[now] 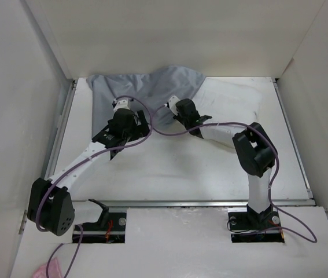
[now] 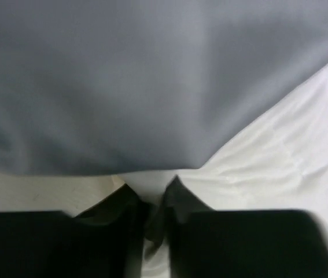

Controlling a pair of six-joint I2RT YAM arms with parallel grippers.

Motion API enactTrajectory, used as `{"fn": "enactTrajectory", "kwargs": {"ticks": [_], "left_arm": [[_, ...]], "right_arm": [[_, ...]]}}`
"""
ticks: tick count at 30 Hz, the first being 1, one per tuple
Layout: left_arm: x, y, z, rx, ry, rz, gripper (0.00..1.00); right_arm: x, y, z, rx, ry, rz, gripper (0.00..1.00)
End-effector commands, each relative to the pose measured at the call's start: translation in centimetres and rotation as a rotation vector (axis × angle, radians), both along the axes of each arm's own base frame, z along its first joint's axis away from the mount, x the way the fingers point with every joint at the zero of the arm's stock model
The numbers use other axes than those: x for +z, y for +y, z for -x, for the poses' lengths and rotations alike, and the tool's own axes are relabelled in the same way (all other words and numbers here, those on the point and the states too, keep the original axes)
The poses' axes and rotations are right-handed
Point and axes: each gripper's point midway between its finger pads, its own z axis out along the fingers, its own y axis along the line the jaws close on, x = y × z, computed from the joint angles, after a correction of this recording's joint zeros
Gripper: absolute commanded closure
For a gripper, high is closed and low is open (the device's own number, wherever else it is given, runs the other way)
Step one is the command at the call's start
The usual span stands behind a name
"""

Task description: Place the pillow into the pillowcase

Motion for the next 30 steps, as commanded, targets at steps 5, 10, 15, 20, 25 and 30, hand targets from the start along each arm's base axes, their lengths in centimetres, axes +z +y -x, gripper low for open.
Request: {"fn": "enactTrajectory", "kwargs": {"ticks": [5, 10, 15, 20, 25, 30], "left_arm": [[1.0, -1.4, -0.8, -0.068, -0.084, 0.06, 0.0], [-0.3, -3.8, -2.2, -0.151, -0.119, 0.107, 0.0], [-1.5, -5.9, -3.9, -0.166, -0.106, 0.118, 0.0], [-1.7, -5.7, -7.3, -0.032, -0.128, 0.093, 0.0], [0.8, -7.0, -9.7, -0.02, -0.236, 0.165, 0.0], [1.5, -6.9, -11.9, 0.065, -0.275, 0.158, 0.02]], "right_arm": [[10.1, 2.4, -1.9, 0.048, -0.092, -0.364, 1.0], [15.4, 3.1, -1.8, 0.032, -0.084, -0.497, 1.0], [17.9, 2.8, -1.9, 0.009, -0.036, -0.586, 1.0], [18.6, 3.2, -1.6, 0.026, -0.02, -0.601, 1.0], [18.5, 3.6, -0.8, 0.034, 0.029, -0.625, 1.0], [19.0, 4.3, -0.6, 0.032, 0.048, -0.68, 1.0]]}}
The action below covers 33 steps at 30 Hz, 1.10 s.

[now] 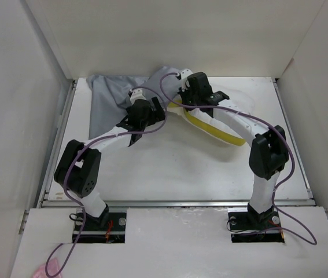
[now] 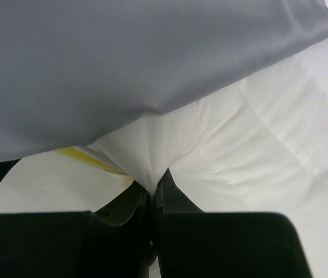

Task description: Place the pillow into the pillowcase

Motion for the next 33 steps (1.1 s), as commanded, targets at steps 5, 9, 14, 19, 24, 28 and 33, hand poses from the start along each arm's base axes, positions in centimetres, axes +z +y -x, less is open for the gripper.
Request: {"fn": "enactTrajectory", "kwargs": {"ticks": [5, 9, 14, 19, 24, 28, 33], "left_arm": [[3.4, -1.1, -3.7, 0.058, -0.102, 0.031, 0.43], [3.4, -1.2, -3.7, 0.071, -0.1, 0.019, 0.73], [3.5, -2.4, -1.7, 0.022, -0.099, -0.009, 1.0], [4.5, -8.0, 2.7, -0.265, -0.124, 0.001, 1.0], [5.6, -14.1, 11.4, -0.66, -0.097, 0.091, 1.0], [7.2, -16.4, 18.8, -0.963, -0.108, 0.206, 1.0], [5.8, -17.1, 21.1, -1.015, -0.047, 0.181, 1.0]], "right_arm": [[9.7, 2.1, -0.5, 0.018, -0.147, -0.22, 1.0], [9.5, 1.7, -0.6, -0.008, -0.142, -0.213, 1.0], [9.1, 2.5, -0.7, -0.035, -0.139, -0.268, 1.0], [11.2, 5.2, -0.1, -0.056, -0.205, -0.433, 1.0], [13.8, 5.8, 0.2, -0.144, -0.265, -0.557, 1.0], [13.0, 5.3, 0.7, -0.188, -0.262, -0.63, 1.0], [10.1, 5.5, 2.2, -0.217, -0.214, -0.681, 1.0]]}}
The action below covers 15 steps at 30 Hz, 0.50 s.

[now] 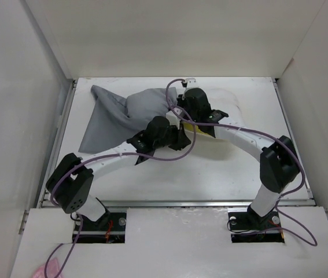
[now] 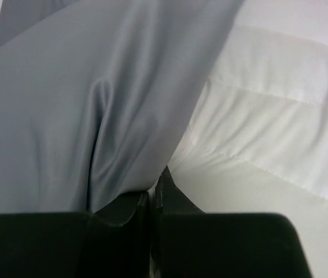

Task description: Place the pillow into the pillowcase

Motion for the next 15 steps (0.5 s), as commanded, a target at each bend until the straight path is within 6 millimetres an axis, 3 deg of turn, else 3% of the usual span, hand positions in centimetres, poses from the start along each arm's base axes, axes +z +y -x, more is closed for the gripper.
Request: {"fn": "enactTrajectory", "kwargs": {"ticks": [1, 4, 5, 6, 8, 9, 10, 11, 12, 15], "left_arm": [[1.7, -3.1, 6.1, -0.267, 0.04, 0.083, 1.0], [0.9, -3.3, 5.8, -0.24, 0.087, 0.076, 1.0], [0.4, -3.3, 5.6, -0.225, 0.099, 0.056, 0.9], [0.0, -3.0, 5.7, -0.21, 0.128, 0.036, 0.55], [0.9, -2.4, 5.4, -0.183, 0.111, 0.02, 0.39], [1.3, -2.0, 5.5, -0.171, 0.114, 0.009, 0.32], [1.6, -1.5, 5.5, -0.159, 0.111, 0.004, 0.23], [2.0, -1.0, 5.3, -0.13, 0.101, -0.006, 0.18], [3.4, -0.4, 5.5, -0.121, 0.07, 0.006, 0.0], [5.3, 1.6, 4.9, -0.025, 0.039, -0.025, 0.0]], "right_arm": [[8.6, 1.3, -1.9, -0.071, -0.229, -0.283, 1.0], [7.3, 2.3, -0.5, -0.029, -0.186, -0.279, 1.0], [6.3, 2.1, -0.3, -0.03, -0.164, -0.261, 0.99], [4.8, 2.6, 0.7, 0.008, -0.12, -0.228, 0.84], [3.7, 2.1, 1.9, 0.031, -0.085, -0.2, 0.64], [3.0, 1.7, 2.4, 0.03, -0.066, -0.185, 0.47], [1.4, 1.1, 3.2, 0.028, -0.032, -0.159, 0.42], [1.9, 0.3, 3.9, 0.02, -0.037, -0.158, 0.38], [1.8, -0.3, 4.2, 0.005, -0.034, -0.148, 0.32], [1.9, -2.7, 5.2, -0.057, -0.037, -0.103, 0.25]]}}
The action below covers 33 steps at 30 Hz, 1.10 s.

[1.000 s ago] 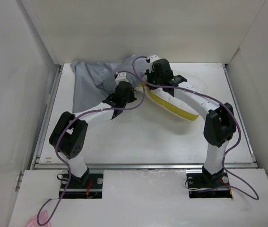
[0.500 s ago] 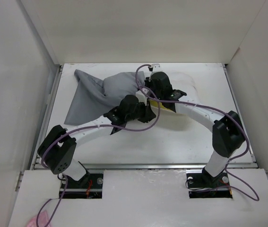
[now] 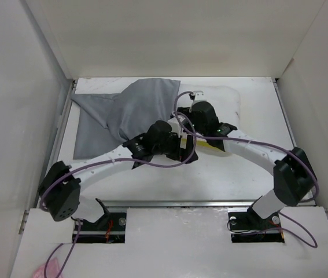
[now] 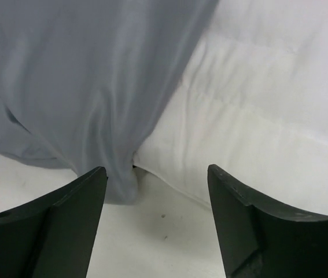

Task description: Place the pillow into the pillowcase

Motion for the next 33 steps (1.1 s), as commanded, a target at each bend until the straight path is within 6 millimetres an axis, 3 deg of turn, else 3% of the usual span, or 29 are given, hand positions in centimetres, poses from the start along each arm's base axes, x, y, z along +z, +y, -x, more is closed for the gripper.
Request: {"fn": "enactTrajectory", "kwargs": {"ticks": [1, 5, 7, 10, 11, 13, 17, 18, 19, 20, 21, 22, 23, 25, 27, 28, 30, 32, 33], "left_arm": [[6.4, 2.0, -0.8, 0.09, -0.108, 0.024, 0.0], [8.2, 4.8, -3.0, 0.283, -0.145, -0.059, 0.0], [7.4, 7.3, -6.0, 0.454, -0.148, -0.144, 0.0], [7.5, 8.9, -8.9, 0.562, -0.123, -0.195, 0.0], [6.2, 9.2, -10.3, 0.587, -0.101, -0.229, 0.0], [6.6, 9.1, -12.4, 0.6, -0.128, -0.25, 0.0], [5.3, 8.6, -16.5, 0.62, -0.139, -0.342, 0.0], [3.3, 8.6, -17.7, 0.616, -0.118, -0.394, 0.0], [4.2, 8.1, -18.6, 0.616, -0.135, -0.398, 0.0], [3.8, 8.5, -19.6, 0.632, -0.137, -0.421, 0.0], [1.9, 8.5, -20.5, 0.625, -0.116, -0.465, 0.0], [2.7, 8.6, -21.5, 0.642, -0.118, -0.458, 0.01], [2.4, 8.5, -22.2, 0.648, -0.128, -0.472, 0.01], [0.4, 9.3, -23.5, 0.669, -0.102, -0.514, 0.07], [0.1, 10.0, -24.7, 0.691, -0.104, -0.539, 0.1], [-1.3, 10.4, -25.3, 0.7, -0.088, -0.571, 0.14], [-2.1, 10.7, -25.9, 0.724, -0.081, -0.61, 0.2], [-2.3, 10.6, -26.4, 0.731, -0.084, -0.616, 0.34], [-1.6, 10.4, -26.5, 0.734, -0.09, -0.607, 0.49]], "right_arm": [[5.0, -1.8, 0.3, -0.079, -0.107, -0.042, 0.24], [4.7, -5.4, 0.4, -0.168, -0.102, -0.004, 0.21], [4.6, -6.7, 0.3, -0.194, -0.098, 0.001, 0.21], [4.9, -8.6, -0.1, -0.235, -0.1, 0.001, 0.2], [4.9, -8.9, -0.3, -0.245, -0.1, 0.002, 0.2], [4.3, -10.1, -0.6, -0.272, -0.086, 0.014, 0.2], [3.6, -11.9, -1.2, -0.306, -0.064, 0.02, 0.17], [3.5, -12.2, -1.3, -0.303, -0.064, 0.025, 0.17], [3.1, -12.5, -1.5, -0.299, -0.058, 0.039, 0.17], [3.1, -13.1, -1.7, -0.314, -0.057, 0.04, 0.16], [2.6, -12.9, -1.8, -0.291, -0.052, 0.063, 0.16], [2.2, -13.1, -2.1, -0.286, -0.052, 0.074, 0.09], [2.8, -13.1, -2.3, -0.281, -0.067, 0.077, 0.09], [1.9, -13.0, -2.8, -0.262, -0.06, 0.121, 0.04], [2.5, -12.8, -3.9, -0.268, -0.086, 0.119, 0.04], [1.5, -13.0, -4.3, -0.254, -0.08, 0.151, 0.02], [1.1, -12.0, -5.3, -0.204, -0.082, 0.158, 0.0], [0.8, -11.7, -6.2, -0.197, -0.078, 0.15, 0.0], [1.3, -11.2, -6.8, -0.178, -0.089, 0.145, 0.0]]}}
